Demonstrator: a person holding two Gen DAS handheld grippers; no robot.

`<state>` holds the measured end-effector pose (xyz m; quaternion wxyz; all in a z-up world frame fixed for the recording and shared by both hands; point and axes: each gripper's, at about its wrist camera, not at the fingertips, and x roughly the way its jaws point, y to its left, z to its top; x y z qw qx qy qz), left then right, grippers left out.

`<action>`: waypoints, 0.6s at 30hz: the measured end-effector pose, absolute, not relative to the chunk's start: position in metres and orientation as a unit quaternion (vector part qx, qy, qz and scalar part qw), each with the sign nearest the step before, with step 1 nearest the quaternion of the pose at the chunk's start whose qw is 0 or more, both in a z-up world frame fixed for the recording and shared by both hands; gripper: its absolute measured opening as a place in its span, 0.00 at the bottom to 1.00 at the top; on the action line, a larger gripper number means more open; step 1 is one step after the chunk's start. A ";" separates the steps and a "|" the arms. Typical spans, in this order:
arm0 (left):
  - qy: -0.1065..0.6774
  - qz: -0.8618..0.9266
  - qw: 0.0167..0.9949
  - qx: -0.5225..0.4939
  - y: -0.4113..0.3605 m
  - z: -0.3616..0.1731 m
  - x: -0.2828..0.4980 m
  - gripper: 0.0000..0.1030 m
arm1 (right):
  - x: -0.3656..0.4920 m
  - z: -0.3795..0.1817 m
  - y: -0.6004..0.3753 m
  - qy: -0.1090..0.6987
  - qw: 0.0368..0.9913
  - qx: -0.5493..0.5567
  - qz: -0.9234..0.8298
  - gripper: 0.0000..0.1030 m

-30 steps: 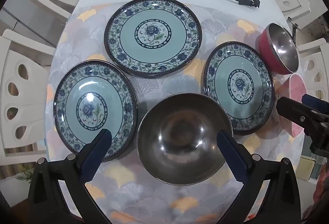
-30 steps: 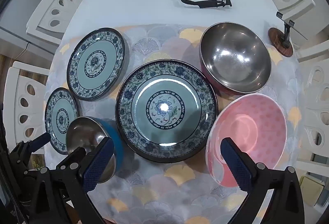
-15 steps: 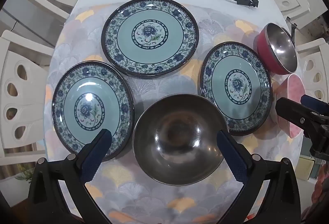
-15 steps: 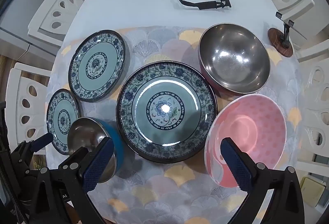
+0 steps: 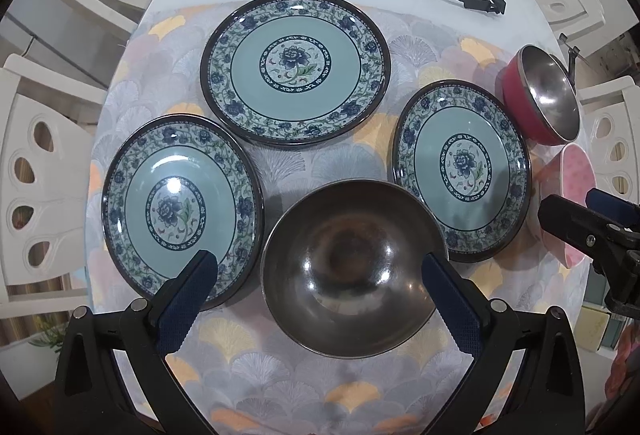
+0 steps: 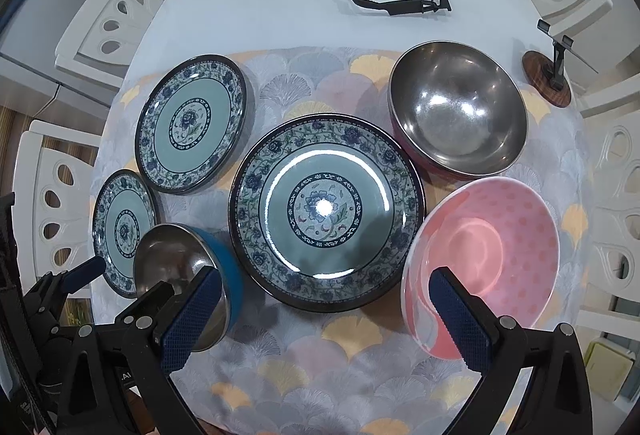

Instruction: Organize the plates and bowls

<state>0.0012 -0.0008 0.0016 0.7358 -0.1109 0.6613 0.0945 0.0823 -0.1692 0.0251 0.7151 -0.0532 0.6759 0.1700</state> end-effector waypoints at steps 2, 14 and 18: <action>0.662 0.094 0.736 -0.111 -0.001 0.002 0.001 0.99 | 0.082 0.025 -0.169 0.676 0.715 -0.054 0.169 1.00; 0.661 0.097 0.736 -0.112 0.002 0.002 0.000 0.99 | 0.081 0.025 -0.167 0.677 0.713 -0.058 0.170 1.00; 0.662 0.096 0.735 -0.112 0.002 0.003 0.000 0.99 | 0.082 0.025 -0.168 0.679 0.712 -0.057 0.172 1.00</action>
